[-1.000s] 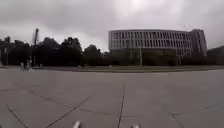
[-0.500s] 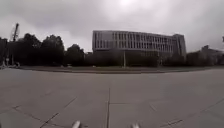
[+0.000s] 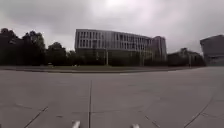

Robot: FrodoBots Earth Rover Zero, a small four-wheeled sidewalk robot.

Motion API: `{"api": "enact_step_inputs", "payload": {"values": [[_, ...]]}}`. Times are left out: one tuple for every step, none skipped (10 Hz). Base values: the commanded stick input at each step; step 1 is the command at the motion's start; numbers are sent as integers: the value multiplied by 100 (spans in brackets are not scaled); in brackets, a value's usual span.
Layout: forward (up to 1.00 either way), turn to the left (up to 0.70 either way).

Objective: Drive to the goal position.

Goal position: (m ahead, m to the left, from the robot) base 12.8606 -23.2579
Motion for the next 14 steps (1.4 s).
{"api": "enact_step_inputs", "payload": {"values": [[70, -33], [70, -33], [70, -33], [70, -33], [70, -33], [70, -33], [70, -33], [70, -33], [70, -33], [70, -33], [70, -33], [70, -33], [70, -33], [70, -33]]}}
